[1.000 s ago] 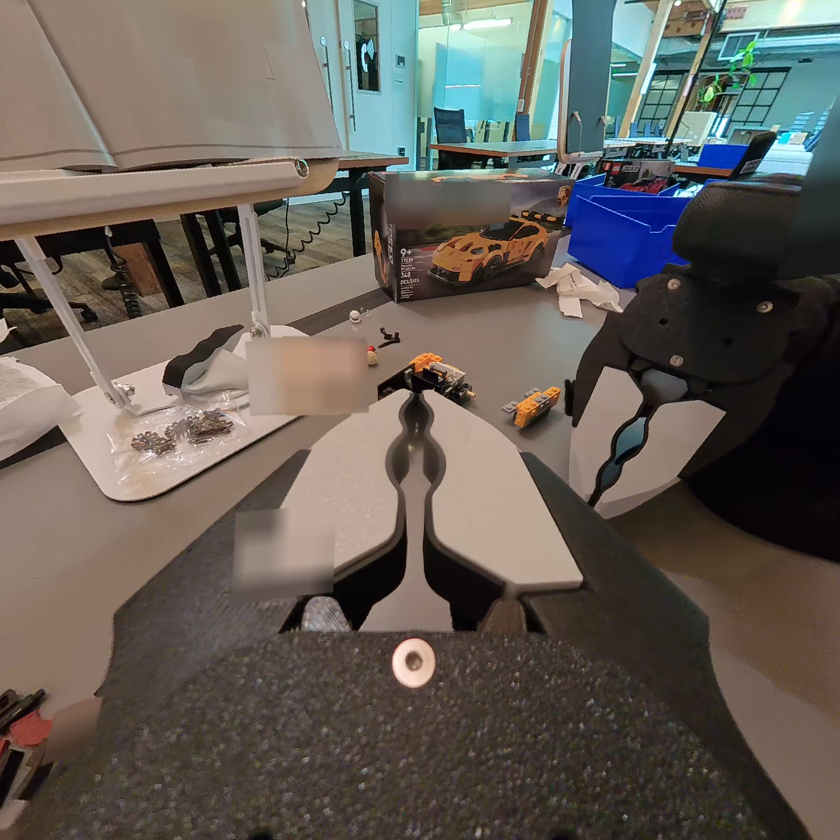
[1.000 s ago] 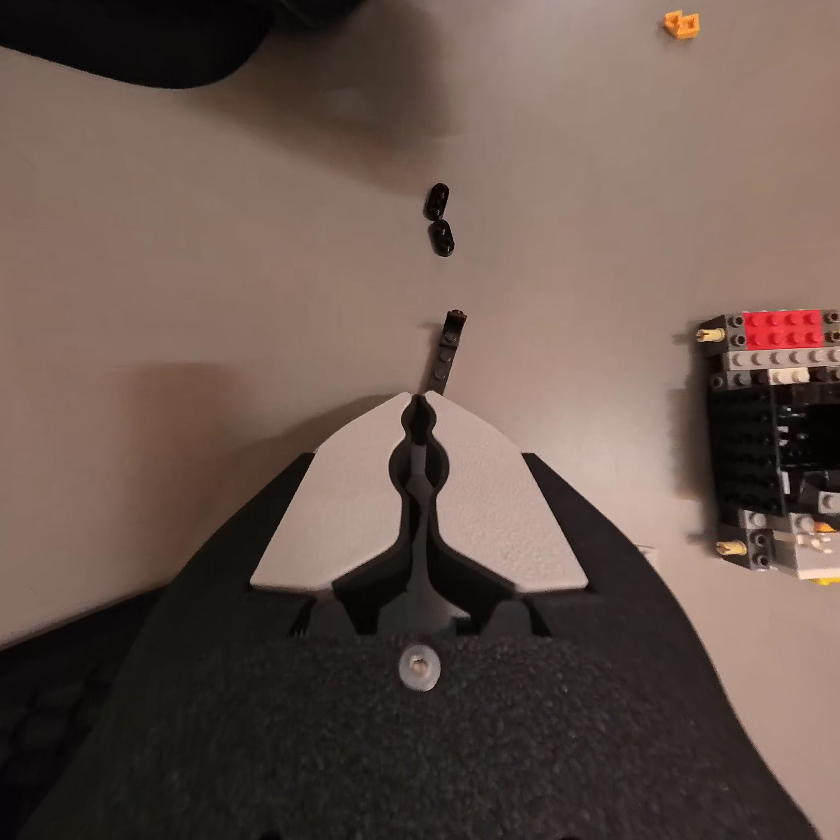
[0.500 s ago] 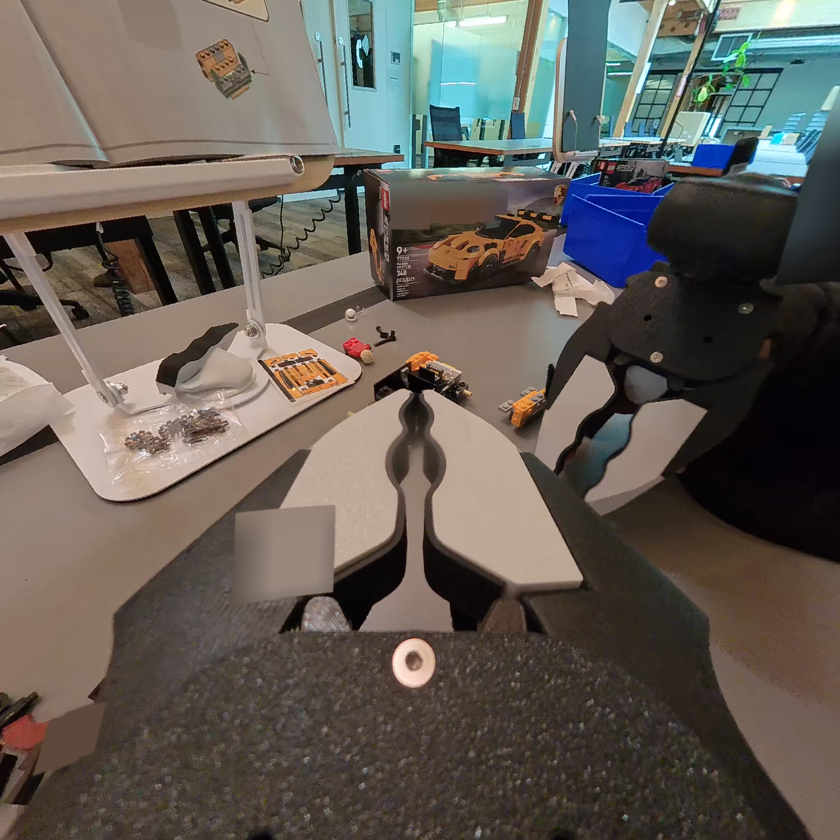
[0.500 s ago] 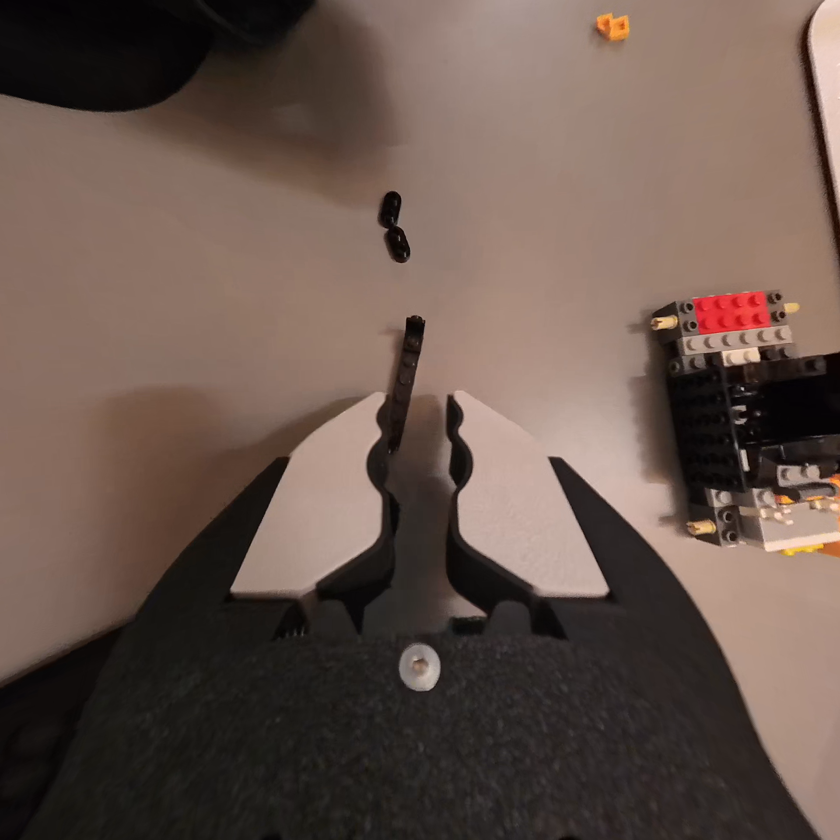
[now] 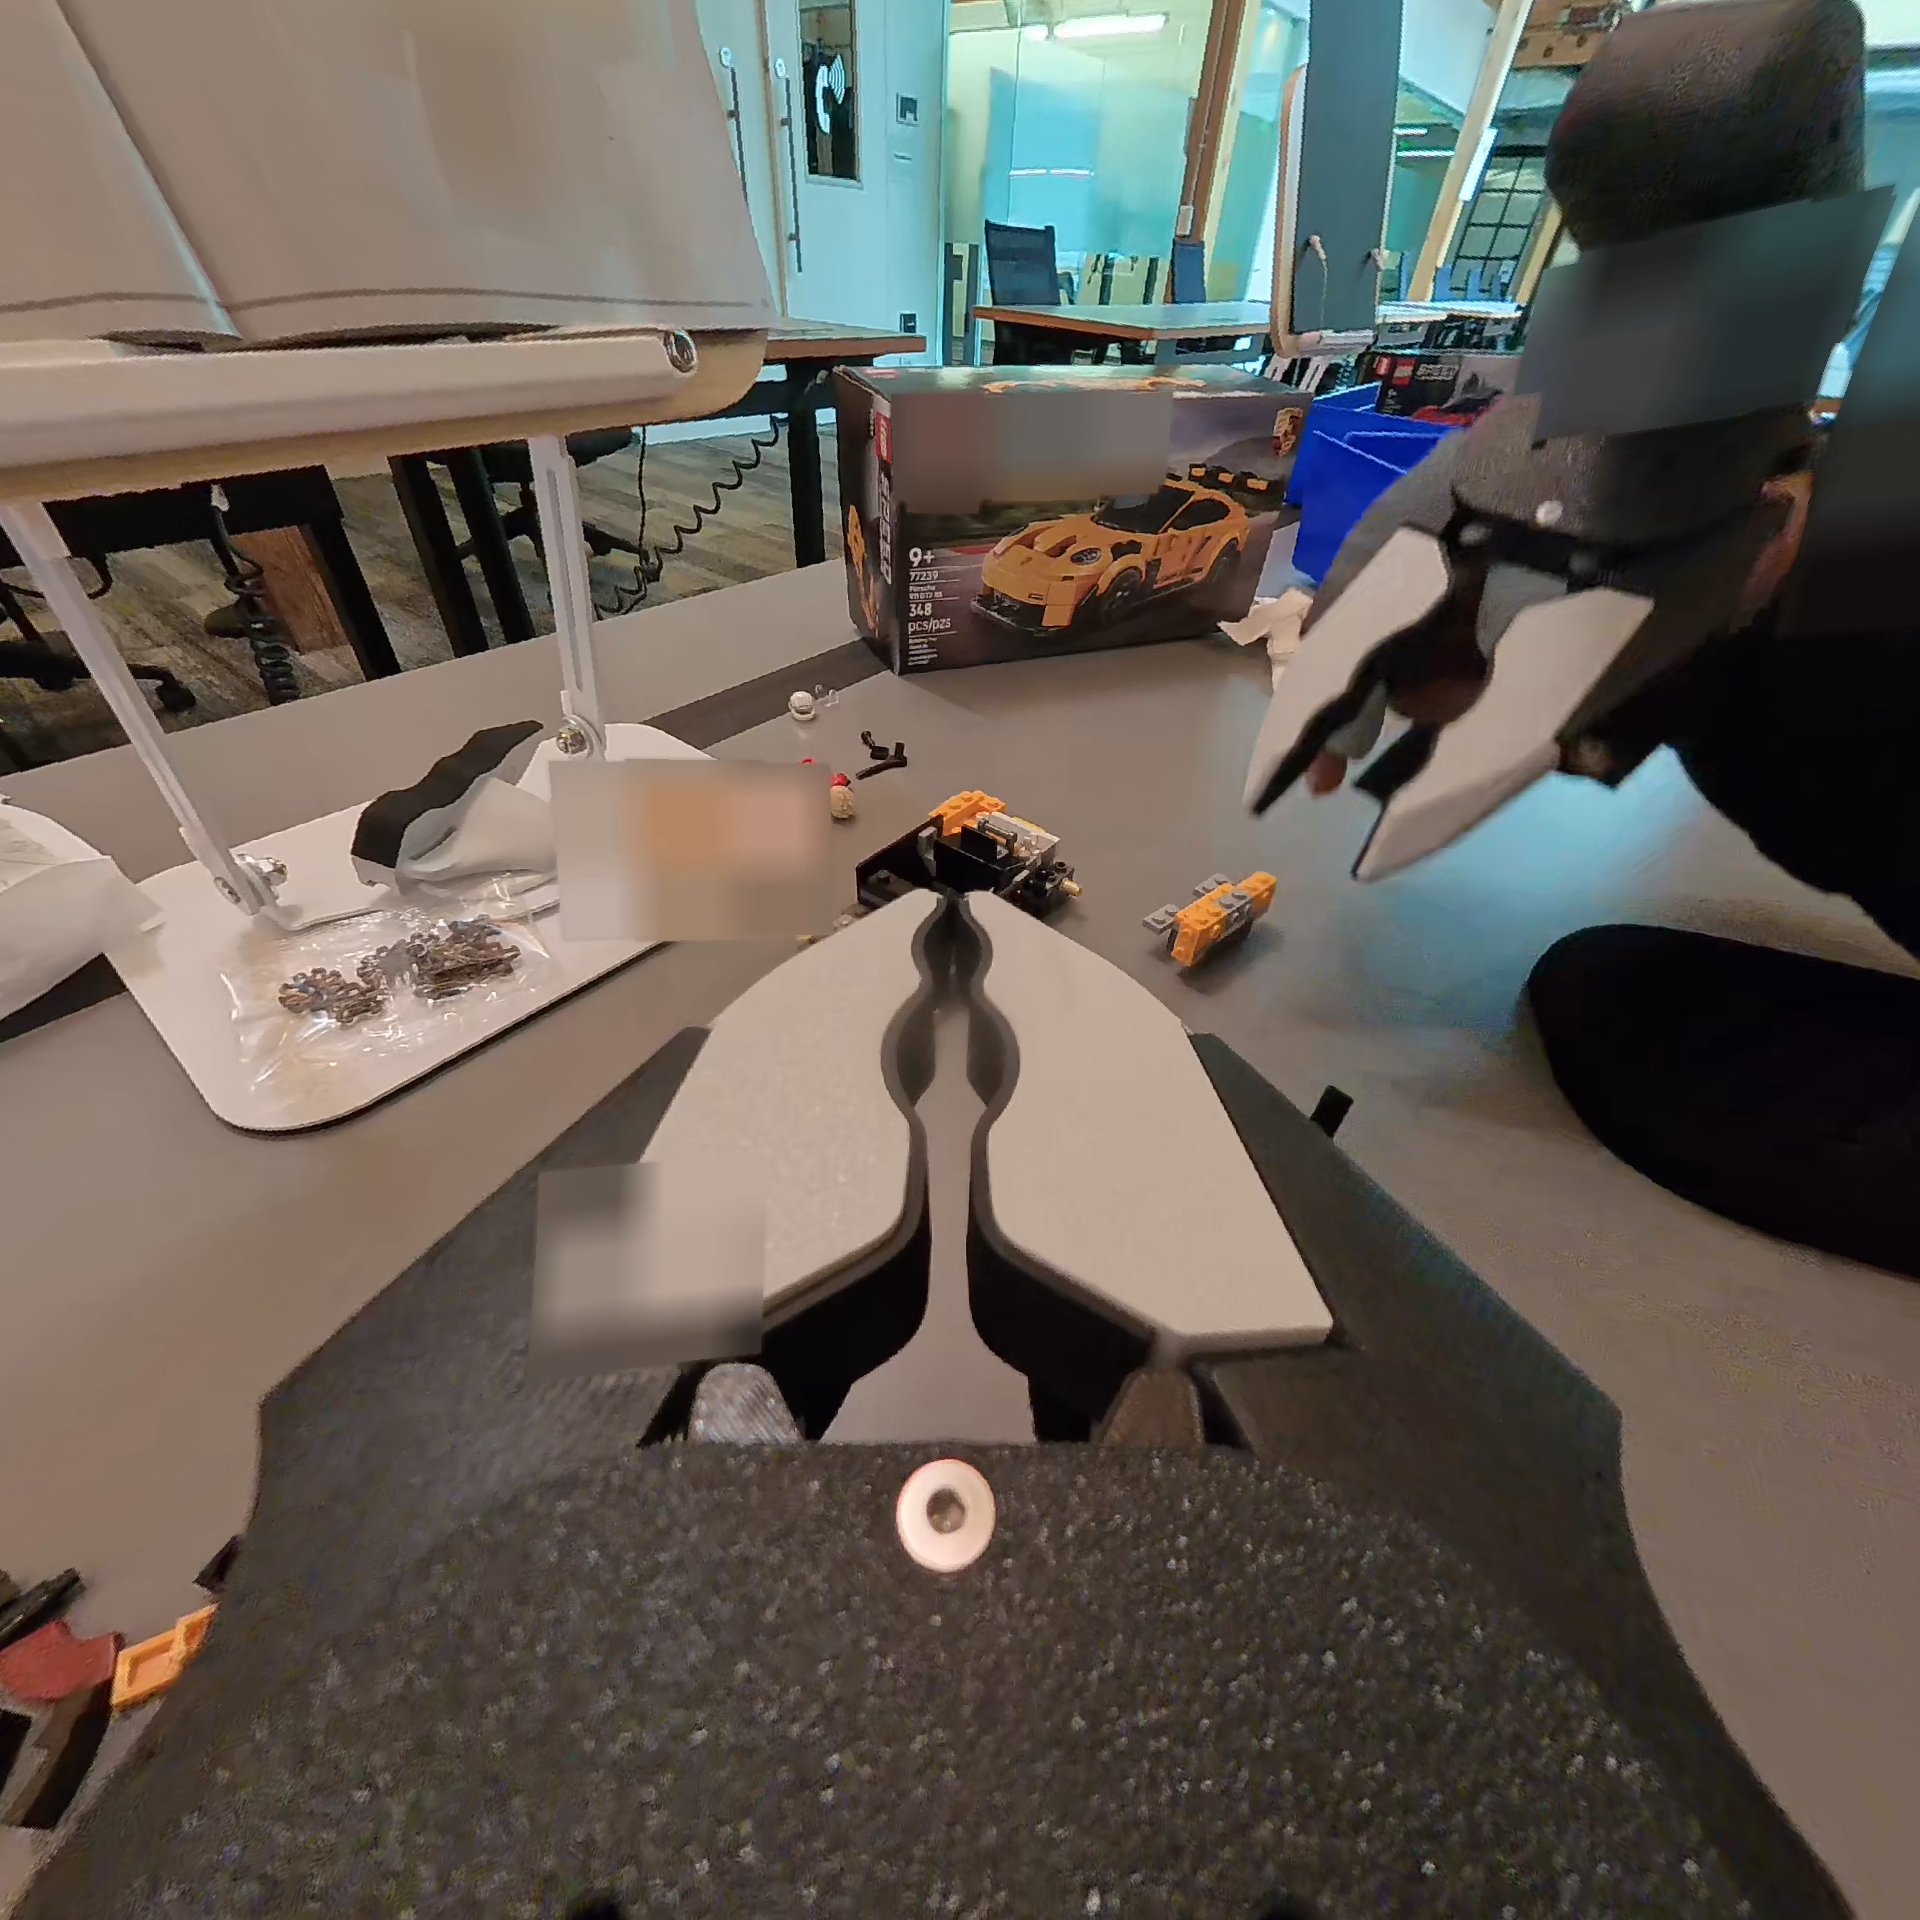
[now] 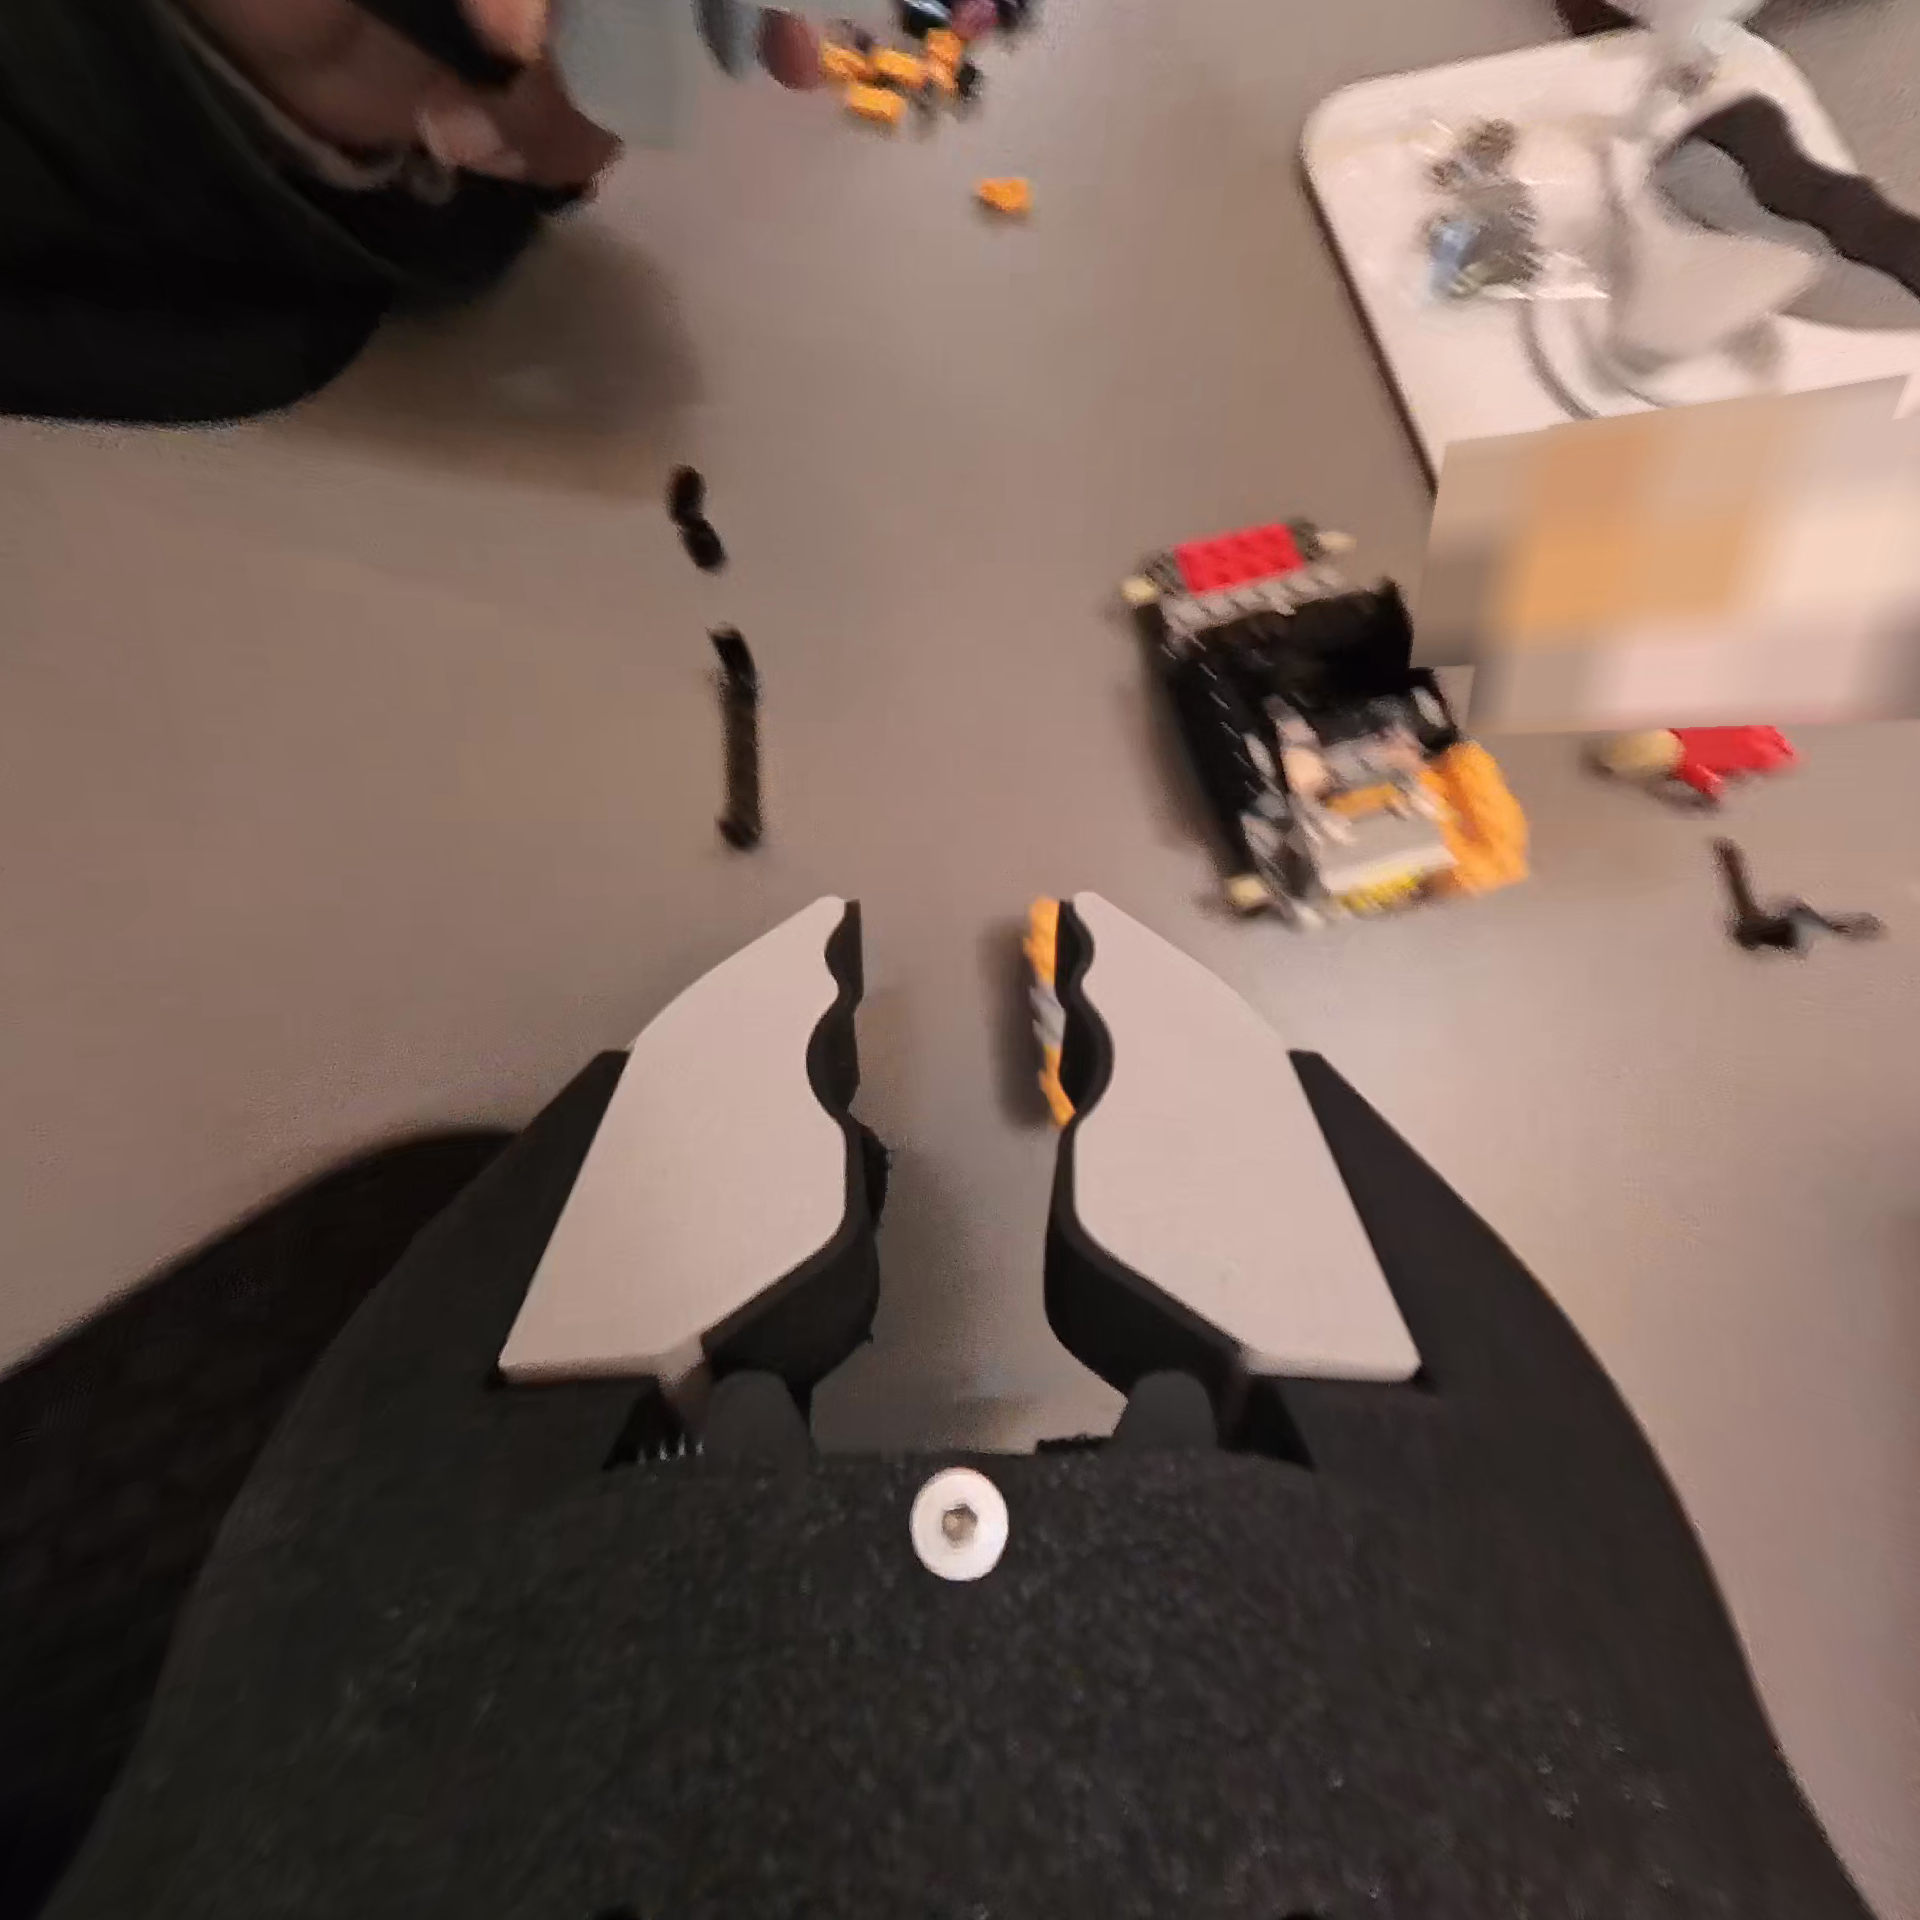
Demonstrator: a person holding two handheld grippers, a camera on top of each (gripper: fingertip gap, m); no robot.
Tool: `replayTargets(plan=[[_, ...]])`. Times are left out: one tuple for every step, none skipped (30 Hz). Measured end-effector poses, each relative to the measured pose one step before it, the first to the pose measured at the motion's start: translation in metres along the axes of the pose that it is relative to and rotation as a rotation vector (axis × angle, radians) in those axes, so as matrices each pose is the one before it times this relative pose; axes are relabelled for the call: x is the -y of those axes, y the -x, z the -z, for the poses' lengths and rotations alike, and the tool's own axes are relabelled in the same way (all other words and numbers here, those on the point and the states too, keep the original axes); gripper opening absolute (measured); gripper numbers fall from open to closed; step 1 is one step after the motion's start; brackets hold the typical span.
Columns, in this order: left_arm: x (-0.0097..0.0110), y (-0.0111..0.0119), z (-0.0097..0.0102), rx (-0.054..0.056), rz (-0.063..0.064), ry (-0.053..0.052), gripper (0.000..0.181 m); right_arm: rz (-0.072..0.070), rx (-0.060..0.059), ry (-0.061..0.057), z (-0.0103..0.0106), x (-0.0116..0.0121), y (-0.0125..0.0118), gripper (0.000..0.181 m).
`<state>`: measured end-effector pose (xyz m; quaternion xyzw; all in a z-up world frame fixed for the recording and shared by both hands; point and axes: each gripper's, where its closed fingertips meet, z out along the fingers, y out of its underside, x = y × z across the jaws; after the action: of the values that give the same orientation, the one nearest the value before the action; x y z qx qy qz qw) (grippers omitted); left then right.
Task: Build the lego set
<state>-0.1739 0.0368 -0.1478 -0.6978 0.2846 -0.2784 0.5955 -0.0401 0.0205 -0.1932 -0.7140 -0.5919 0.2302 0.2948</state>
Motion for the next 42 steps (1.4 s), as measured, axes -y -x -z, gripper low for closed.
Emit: replayTargets(plan=[[-0.00091,-0.00005,-0.00049,-0.0001,0.0003,0.0031,0.0,0.0028,-0.023,0.0334,0.00872,-0.00978,-0.00929,0.036],[-0.00099,-0.0003,-0.00045,-0.0018,0.0007,0.0037,0.0,0.0051,-0.0083,0.048,0.00507,-0.01081,-0.00681,0.038],[-0.00092,-0.00054,-0.00043,-0.0025,0.0006,0.0039,0.0,0.0011,0.0009,0.0445,0.00186,-0.00876,-0.00504,0.039],[-0.00075,-0.00028,-0.00033,-0.0012,-0.0007,0.0032,0.0,-0.0006,0.0099,0.037,-0.00066,-0.00606,-0.0027,0.04],[-0.00051,-0.00007,-0.00032,0.0,-0.0017,0.0029,0.0,0.0061,0.0131,0.0288,-0.00302,-0.00383,-0.00087,0.041],[-0.00064,0.00009,-0.00037,0.0,-0.0007,0.0033,0.0,0.0113,0.0117,0.026,-0.00498,-0.00273,-0.00015,0.041],[-0.00076,0.00013,-0.00036,-0.0001,0.0005,0.0036,0.0,0.0119,0.0053,0.0274,-0.00589,-0.00273,-0.00068,0.042],[-0.00086,0.00018,-0.00032,0.0007,0.0003,0.0034,0.0,0.0087,0.0055,0.0217,-0.00599,-0.00252,-0.00069,0.042],[-0.00088,0.00032,-0.00024,0.001,-0.0002,0.0036,0.0,-0.0002,0.0109,0.0145,-0.00527,-0.00231,-0.00052,0.043],[-0.00083,0.00017,-0.00008,0.0007,-0.0007,0.0037,0.0,-0.0099,0.0094,0.0068,-0.00451,-0.0018,-0.0013,0.043],[-0.0006,0.00009,-0.00007,0.0004,-0.0011,0.0026,0.0,-0.0144,0.0104,0.0037,-0.00367,-0.0018,-0.00103,0.043],[-0.00032,-0.00003,-0.00002,-0.0008,-0.0009,0.0019,0.0,-0.0141,0.0084,0.001,-0.00272,-0.00162,-0.00067,0.043],[-0.00014,-0.00015,0.00002,-0.0015,0.0004,0.0012,0.0,-0.0113,0.0064,-0.0051,-0.00176,-0.0009,0.00014,0.043],[0.00008,-0.00039,0.00003,-0.0023,0.0011,0.0002,0.0,-0.0085,0.0065,-0.0088,-0.00087,-0.00008,0.00125,0.043],[0.00009,-0.00058,-0.00004,-0.0032,0.0013,0.0002,0.0,-0.0079,0.0041,-0.0108,-0.00022,0.00055,0.00162,0.043],[0.00018,-0.00072,-0.00004,-0.0034,0.0007,0.0001,0.0,-0.0069,0.0022,-0.0099,0.00012,0.00072,0.00175,0.042],[0.00035,-0.00063,0.0,-0.0027,-0.0003,-0.0005,0.0,-0.0052,-0.0011,-0.0067,0.0004,0.00037,0.00161,0.042],[0.00032,-0.00066,0.00006,-0.0019,-0.0014,-0.0005,0.0,-0.0035,-0.0035,-0.0029,0.00051,-0.00007,0.00151,0.042],[0.00012,-0.00069,0.00003,-0.0018,-0.0018,0.0004,0.0,-0.0014,-0.0024,-0.0046,0.00045,0.00022,0.00182,0.041],[0.00017,-0.00047,0.00014,-0.001,-0.0014,-0.0001,0.0,-0.0022,0.0003,-0.0053,0.0004,0.00033,0.00212,0.04],[0.00037,-0.00032,0.00017,-0.0004,-0.0015,-0.001,0.0,-0.0042,0.0001,-0.0028,0.00026,-0.00002,0.00205,0.04],[0.00027,-0.00015,0.00022,0.0002,-0.0017,-0.0011,0.0,-0.0035,0.0002,-0.0005,0.00007,-0.00052,0.00199,0.039],[0.00007,-0.0002,0.00013,0.0001,-0.0011,-0.0001,0.0,-0.0013,0.0002,-0.0035,0.00007,-0.00034,0.00219,0.039],[0.00005,-0.00013,0.00003,-0.0002,-0.0006,0.0004,0.0,-0.0012,0.004,-0.0068,0.00016,0.00011,0.00286,0.038],[-0.00005,-0.00023,0.00007,-0.0003,-0.0002,0.0002,0.0,-0.0014,0.004,-0.0085,0.00017,0.00048,0.0031,0.037],[-0.00002,-0.00028,0.00006,-0.0007,-0.0002,0.0,0.0,-0.0001,0.0034,-0.0077,0.00021,0.00055,0.00318,0.037],[0.00019,-0.00039,0.00007,-0.0008,-0.0011,-0.0002,0.0,0.002,0.004,-0.008,0.00005,0.00076,0.00357,0.037],[-0.00002,-0.00038,-0.00002,-0.0006,-0.0016,0.0001,0.0,0.002,0.0047,-0.0093,-0.00008,0.00117,0.00361,0.037],[0.00003,-0.00048,-0.00011,-0.001,-0.0011,0.0006,0.0,0.001,0.0068,-0.0081,-0.00038,0.00106,0.00387,0.037],[-0.00019,-0.00037,-0.00011,-0.0011,-0.0007,0.0009,0.0,0.0035,0.0148,-0.0097,-0.00049,0.00156,0.00511,0.037],[-0.0002,-0.00035,-0.00018,-0.0008,-0.0011,0.001,0.0,0.0081,0.0231,-0.0171,-0.00033,0.00263,0.00649,0.037],[-0.00018,-0.00022,0.00001,-0.0001,-0.0009,0.0006,0.0,0.0108,0.0215,-0.0226,0.00029,0.00359,0.00604,0.037],[-0.00006,-0.00005,-0.00004,0.0,-0.0002,0.0005,0.0,0.0089,0.0085,-0.0196,0.00146,0.00309,0.00326,0.037],[-0.00017,0.00007,0.00009,0.0002,0.0002,0.0005,0.0,0.0049,0.0075,-0.0216,0.00292,0.00346,0.00172,0.037],[-0.00003,-0.00005,0.00002,-0.0001,0.0005,0.0002,0.0,0.004,0.0017,-0.0284,0.00441,0.00438,-0.00043,0.037],[-0.00032,0.00006,-0.00001,-0.0006,0.0011,0.0011,0.0,0.0075,-0.0145,-0.0298,0.00516,0.00451,-0.00424,0.037],[-0.00041,-0.00017,-0.0001,-0.0012,0.0014,0.002,0.0,0.01,-0.0321,-0.0188,0.00526,0.00305,-0.00837,0.037],[-0.00054,-0.00024,-0.00029,-0.0016,0.001,0.0025,0.0,0.0121,-0.0389,0.0061,0.00423,-0.0006,-0.01099,0.037],[-0.00054,-0.00025,-0.00036,-0.0015,0.0003,0.0026,0.0,0.021,-0.0403,0.0276,0.00212,-0.00402,-0.01216,0.039],[-0.00044,-0.00028,-0.00023,-0.001,-0.0004,0.0024,0.0,0.0307,-0.0313,0.0322,0.00001,-0.00493,-0.01077,0.042],[-0.00034,-0.00002,-0.00022,0.0,-0.0013,0.0015,0.0,0.0307,-0.0057,0.0277,-0.00185,-0.00445,-0.00668,0.044],[-0.00028,0.00002,-0.00005,0.0004,-0.0014,0.0016,0.0,0.023,0.0085,0.0208,-0.00318,-0.00294,-0.00406,0.047]])
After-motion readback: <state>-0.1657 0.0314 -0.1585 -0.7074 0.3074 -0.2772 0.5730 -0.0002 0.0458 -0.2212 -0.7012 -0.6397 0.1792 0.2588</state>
